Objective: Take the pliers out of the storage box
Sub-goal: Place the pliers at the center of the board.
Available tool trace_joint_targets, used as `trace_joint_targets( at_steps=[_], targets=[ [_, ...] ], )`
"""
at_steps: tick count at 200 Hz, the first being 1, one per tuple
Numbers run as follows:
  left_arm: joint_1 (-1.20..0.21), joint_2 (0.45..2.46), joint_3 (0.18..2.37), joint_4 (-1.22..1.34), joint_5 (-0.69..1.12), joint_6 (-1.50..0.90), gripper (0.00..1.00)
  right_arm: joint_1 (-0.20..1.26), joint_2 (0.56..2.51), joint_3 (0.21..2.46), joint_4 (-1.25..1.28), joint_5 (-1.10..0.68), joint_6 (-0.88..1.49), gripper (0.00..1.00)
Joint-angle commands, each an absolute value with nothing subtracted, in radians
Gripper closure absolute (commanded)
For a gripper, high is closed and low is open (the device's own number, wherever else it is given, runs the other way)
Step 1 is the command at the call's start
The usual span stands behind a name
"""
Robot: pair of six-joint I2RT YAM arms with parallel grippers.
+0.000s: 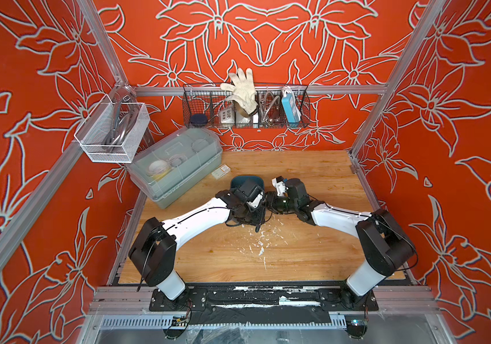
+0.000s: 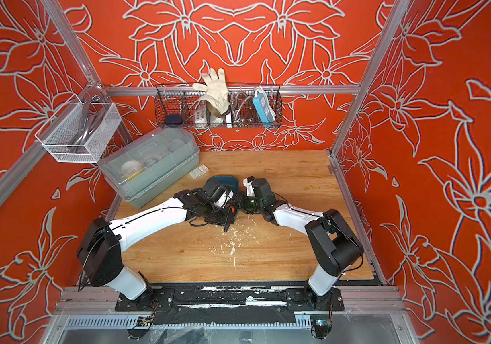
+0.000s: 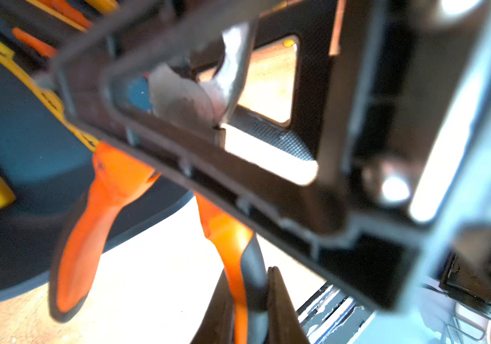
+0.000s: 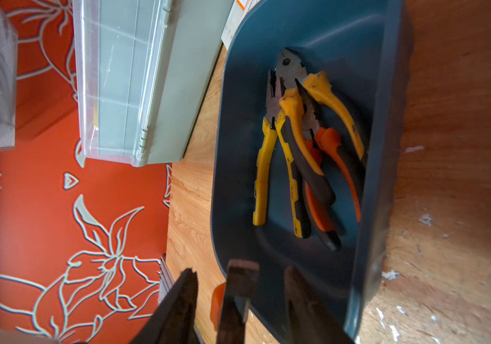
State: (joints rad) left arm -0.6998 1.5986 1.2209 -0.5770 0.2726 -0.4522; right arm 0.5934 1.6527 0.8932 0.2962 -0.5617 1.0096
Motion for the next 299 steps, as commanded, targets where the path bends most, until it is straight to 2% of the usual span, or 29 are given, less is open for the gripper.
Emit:
trace_joint_targets(
  at_steps=[1,23,40,51,58,66,73,83,90,96,112,123,167,194,236,299],
  targets=[
    [-0.704,1.554,1.230,-0.531,0.284,-0.428,1.00,0.598,1.674,0.925,0.314,-0.581,1.018,0.62],
    [-0.704,1.554,1.232,-0.535,0.265,-0.427,1.00,0.598,1.677,0.931,0.307,-0.580,1.014,0.77],
    [-0.704,1.558,1.236,-0.539,0.261,-0.425,1.00,0.598,1.677,0.937,0.293,-0.578,1.006,0.84],
    [-0.705,1.559,1.239,-0.544,0.253,-0.425,1.00,0.598,1.674,0.942,0.282,-0.577,0.997,0.94],
    [-0.704,1.560,1.242,-0.547,0.247,-0.426,0.97,0.596,1.671,0.946,0.274,-0.578,0.994,1.00],
    [-0.704,1.562,1.243,-0.547,0.244,-0.427,0.92,0.595,1.668,0.951,0.269,-0.578,0.988,1.00],
    [-0.704,1.560,1.243,-0.546,0.241,-0.432,0.85,0.594,1.662,0.953,0.263,-0.581,0.984,1.00],
    [-0.704,1.559,1.245,-0.551,0.218,-0.441,0.68,0.589,1.653,0.951,0.267,-0.587,0.983,1.00],
    [-0.703,1.558,1.249,-0.557,0.201,-0.447,0.61,0.588,1.644,0.951,0.267,-0.592,0.980,1.00],
    [-0.701,1.559,1.254,-0.565,0.186,-0.455,0.49,0.582,1.637,0.951,0.265,-0.595,0.976,1.00],
    [-0.694,1.542,1.258,-0.571,0.159,-0.485,0.29,0.557,1.610,0.951,0.242,-0.608,0.961,1.00],
    [-0.680,1.516,1.252,-0.563,0.149,-0.517,0.22,0.529,1.586,0.949,0.216,-0.620,0.942,1.00],
    [-0.512,1.408,1.126,-0.482,0.186,-0.719,0.23,0.355,1.452,0.981,-0.084,-0.657,0.744,1.00],
    [-0.476,1.369,0.973,-0.379,0.118,-0.794,0.26,0.253,1.420,1.065,-0.381,-0.496,0.552,1.00],
    [-0.492,1.300,0.800,-0.208,0.073,-0.789,0.28,0.141,1.479,1.131,-0.509,-0.339,0.449,1.00],
    [-0.495,1.114,0.590,-0.046,0.016,-0.765,0.27,0.132,1.690,1.389,-0.695,-0.229,0.344,1.00]
  ],
)
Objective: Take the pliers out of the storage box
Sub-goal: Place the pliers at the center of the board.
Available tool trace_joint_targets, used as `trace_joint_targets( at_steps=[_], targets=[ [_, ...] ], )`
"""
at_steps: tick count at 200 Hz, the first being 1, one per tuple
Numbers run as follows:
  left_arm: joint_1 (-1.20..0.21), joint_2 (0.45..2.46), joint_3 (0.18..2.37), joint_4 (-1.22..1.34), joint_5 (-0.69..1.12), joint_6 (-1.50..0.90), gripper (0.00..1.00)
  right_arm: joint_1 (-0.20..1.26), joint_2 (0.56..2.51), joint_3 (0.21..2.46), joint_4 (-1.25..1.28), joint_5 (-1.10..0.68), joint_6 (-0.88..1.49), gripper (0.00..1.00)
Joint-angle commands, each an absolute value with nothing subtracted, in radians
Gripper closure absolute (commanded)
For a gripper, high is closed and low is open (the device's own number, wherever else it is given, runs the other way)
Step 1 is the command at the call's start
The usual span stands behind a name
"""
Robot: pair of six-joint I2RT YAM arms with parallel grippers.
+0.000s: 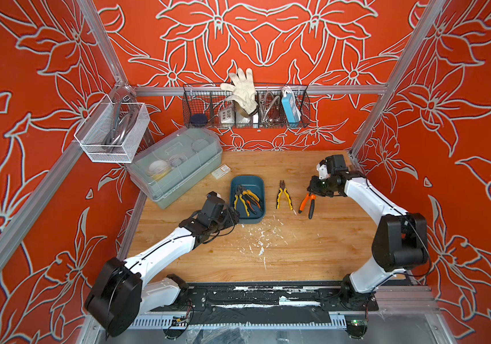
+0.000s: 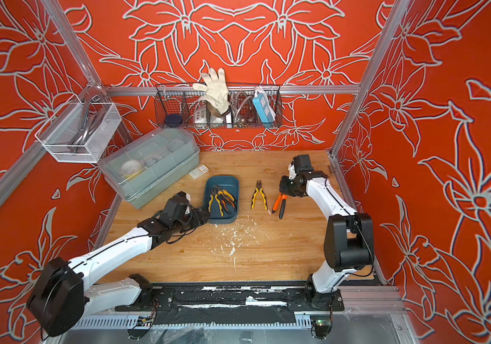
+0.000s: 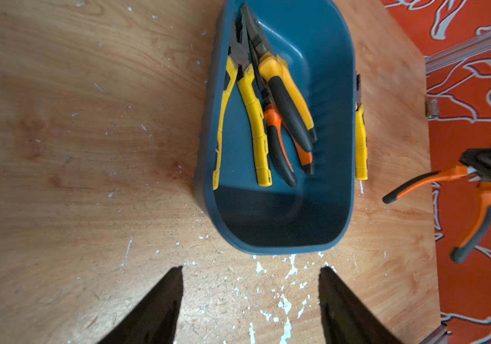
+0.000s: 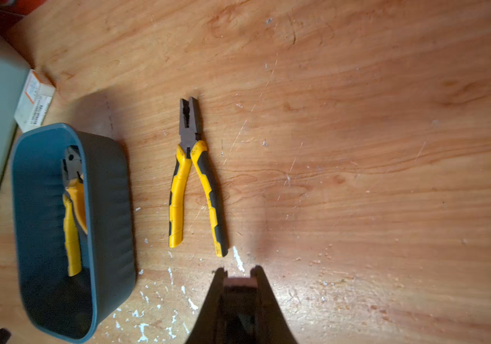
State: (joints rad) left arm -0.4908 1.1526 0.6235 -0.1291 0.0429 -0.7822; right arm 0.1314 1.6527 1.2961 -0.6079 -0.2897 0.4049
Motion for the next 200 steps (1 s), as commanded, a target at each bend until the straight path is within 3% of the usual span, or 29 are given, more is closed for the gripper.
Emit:
trace_joint_targets(
  at_steps=[1,37,74,118,182,200],
  targets=[
    [-0.495,1.113,0.590,-0.046,0.017,-0.764,0.27,0.133,1.693,1.393,-0.697,-0.229,0.344,1.00],
    [-0.494,1.128,0.594,-0.051,0.011,-0.747,0.27,0.134,1.822,1.479,-0.684,-0.247,0.350,1.00],
    [-0.494,1.156,0.605,-0.051,0.017,-0.738,0.27,0.133,1.889,1.361,-0.365,-0.307,0.406,1.00],
    [-0.494,1.160,0.605,-0.056,-0.003,-0.727,0.27,0.133,1.986,1.328,-0.219,-0.349,0.455,1.00],
    [-0.494,1.189,0.618,-0.060,0.003,-0.721,0.27,0.129,2.134,1.383,-0.145,-0.516,0.475,1.00],
    [-0.494,1.196,0.622,-0.062,0.003,-0.719,0.27,0.128,2.149,1.398,-0.165,-0.523,0.467,0.96]
  ],
)
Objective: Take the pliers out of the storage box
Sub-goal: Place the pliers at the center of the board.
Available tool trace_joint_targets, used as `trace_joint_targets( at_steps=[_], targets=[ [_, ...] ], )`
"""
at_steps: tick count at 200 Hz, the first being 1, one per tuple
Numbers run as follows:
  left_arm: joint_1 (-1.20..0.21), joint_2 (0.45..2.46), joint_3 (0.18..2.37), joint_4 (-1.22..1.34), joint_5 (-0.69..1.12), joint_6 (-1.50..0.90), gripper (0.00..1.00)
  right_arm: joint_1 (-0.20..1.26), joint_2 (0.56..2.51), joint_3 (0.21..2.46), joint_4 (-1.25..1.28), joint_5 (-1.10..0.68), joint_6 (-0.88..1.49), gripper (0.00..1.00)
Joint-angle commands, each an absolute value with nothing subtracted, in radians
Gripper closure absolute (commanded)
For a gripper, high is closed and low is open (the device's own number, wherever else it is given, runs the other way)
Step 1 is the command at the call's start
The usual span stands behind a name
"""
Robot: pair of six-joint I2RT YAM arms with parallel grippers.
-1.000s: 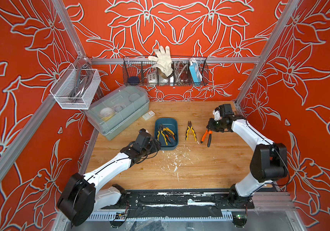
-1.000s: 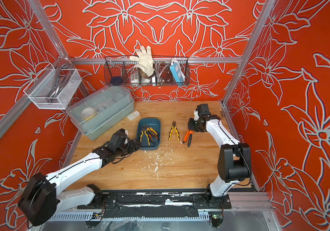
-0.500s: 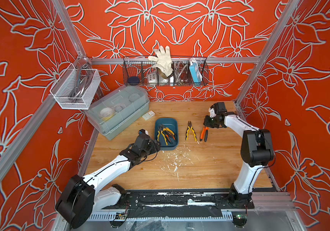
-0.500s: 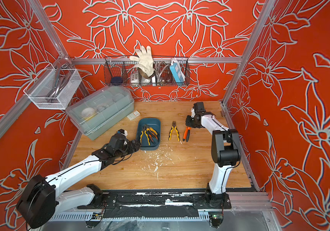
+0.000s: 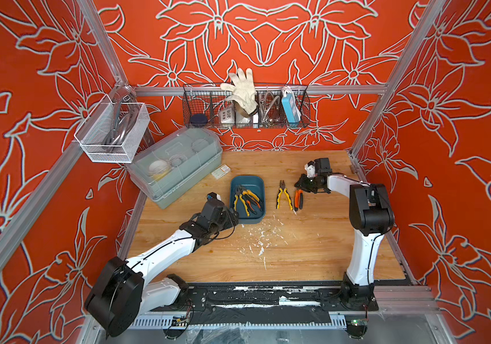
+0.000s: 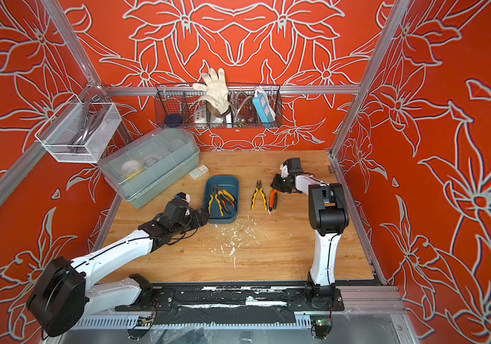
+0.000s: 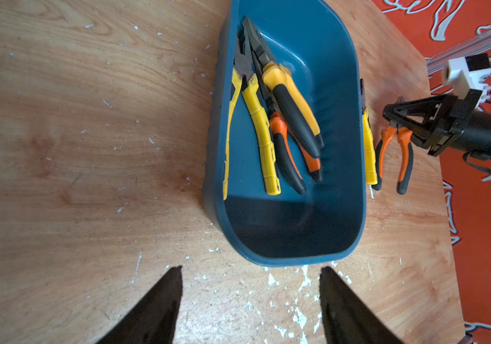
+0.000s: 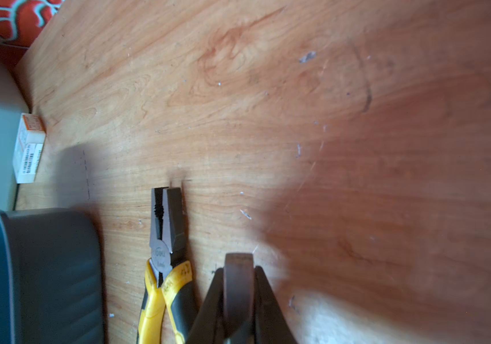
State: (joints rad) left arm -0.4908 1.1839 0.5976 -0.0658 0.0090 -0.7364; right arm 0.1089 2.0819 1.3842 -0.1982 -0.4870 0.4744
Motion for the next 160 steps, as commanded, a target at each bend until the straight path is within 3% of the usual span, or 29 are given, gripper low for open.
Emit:
trace_joint_targets(
  at_steps=[1,44,160],
  targets=[
    [-0.495,1.196,0.622,-0.063,0.003,-0.719,0.27,0.128,2.151,1.398,-0.166,-0.522,0.467,0.95],
    [-0.494,1.202,0.627,-0.063,0.005,-0.716,0.27,0.128,2.165,1.409,-0.223,-0.474,0.452,0.77],
    [-0.494,1.209,0.627,-0.059,0.008,-0.710,0.28,0.128,2.082,1.325,-0.228,-0.376,0.480,0.64]
  ],
)
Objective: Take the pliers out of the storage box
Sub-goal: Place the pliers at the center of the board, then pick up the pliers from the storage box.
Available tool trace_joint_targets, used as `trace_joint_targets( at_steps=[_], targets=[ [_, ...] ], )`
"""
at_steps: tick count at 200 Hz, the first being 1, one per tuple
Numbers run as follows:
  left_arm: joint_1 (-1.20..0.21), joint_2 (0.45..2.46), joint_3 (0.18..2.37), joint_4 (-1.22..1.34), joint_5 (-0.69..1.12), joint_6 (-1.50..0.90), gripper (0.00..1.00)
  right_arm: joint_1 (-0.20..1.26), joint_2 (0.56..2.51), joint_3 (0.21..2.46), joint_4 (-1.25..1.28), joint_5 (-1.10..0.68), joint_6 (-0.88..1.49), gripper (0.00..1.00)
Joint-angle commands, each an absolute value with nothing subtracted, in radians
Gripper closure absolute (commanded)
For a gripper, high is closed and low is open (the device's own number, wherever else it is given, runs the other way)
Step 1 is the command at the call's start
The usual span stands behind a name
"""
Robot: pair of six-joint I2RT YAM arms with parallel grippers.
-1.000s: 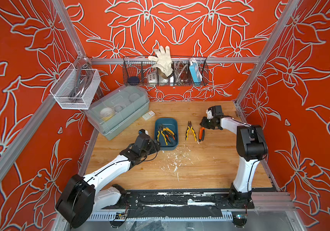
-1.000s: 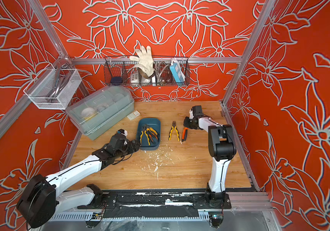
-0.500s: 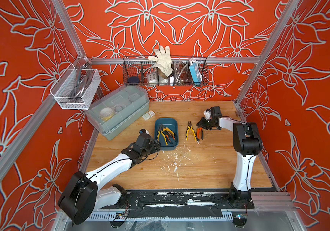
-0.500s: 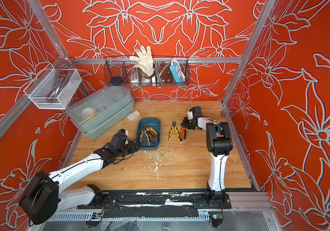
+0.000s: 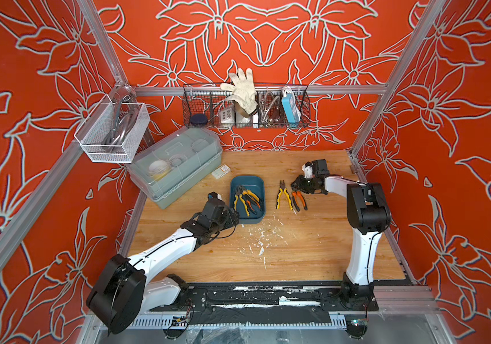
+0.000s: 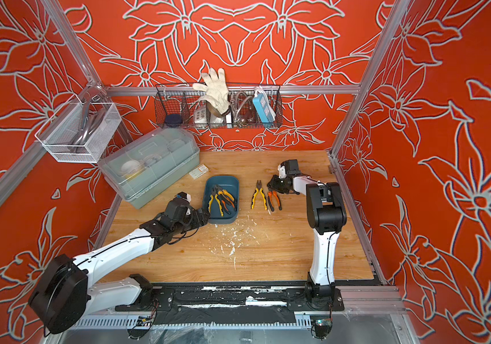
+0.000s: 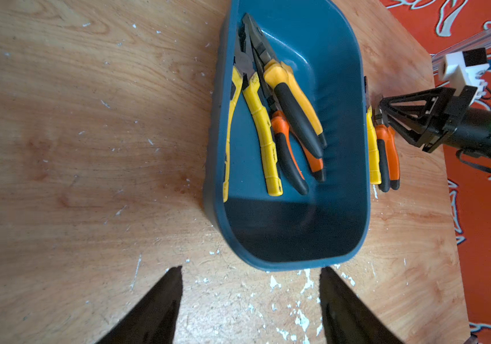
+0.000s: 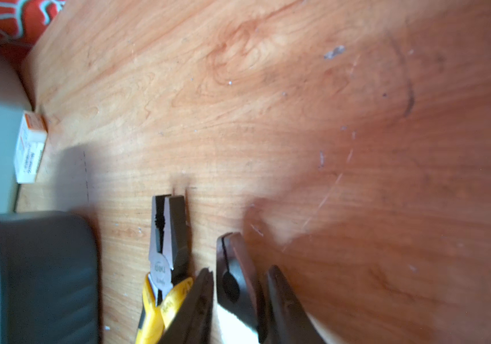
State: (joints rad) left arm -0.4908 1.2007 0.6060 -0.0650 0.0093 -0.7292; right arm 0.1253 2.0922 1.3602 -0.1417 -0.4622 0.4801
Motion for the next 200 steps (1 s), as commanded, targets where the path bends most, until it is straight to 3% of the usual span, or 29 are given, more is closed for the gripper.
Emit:
trace_joint_targets(
  at_steps=[1,49,115,159,200],
  targets=[
    [-0.494,1.209,0.627,-0.060,0.009,-0.710,0.28,0.128,2.082,1.325,-0.228,-0.376,0.480,0.64],
    [-0.494,1.199,0.627,-0.063,0.003,-0.700,0.28,0.129,1.954,1.275,-0.247,-0.343,0.510,0.64],
    [-0.494,1.184,0.636,-0.077,-0.012,-0.680,0.28,0.201,1.595,1.006,-0.256,-0.220,0.548,0.63],
    [-0.495,1.181,0.648,-0.083,-0.032,-0.644,0.28,0.340,1.439,0.748,-0.071,-0.120,0.523,0.47],
    [-0.494,1.200,0.736,-0.112,-0.052,-0.632,0.27,0.368,1.423,0.729,-0.013,-0.105,0.547,0.46]
  ],
)
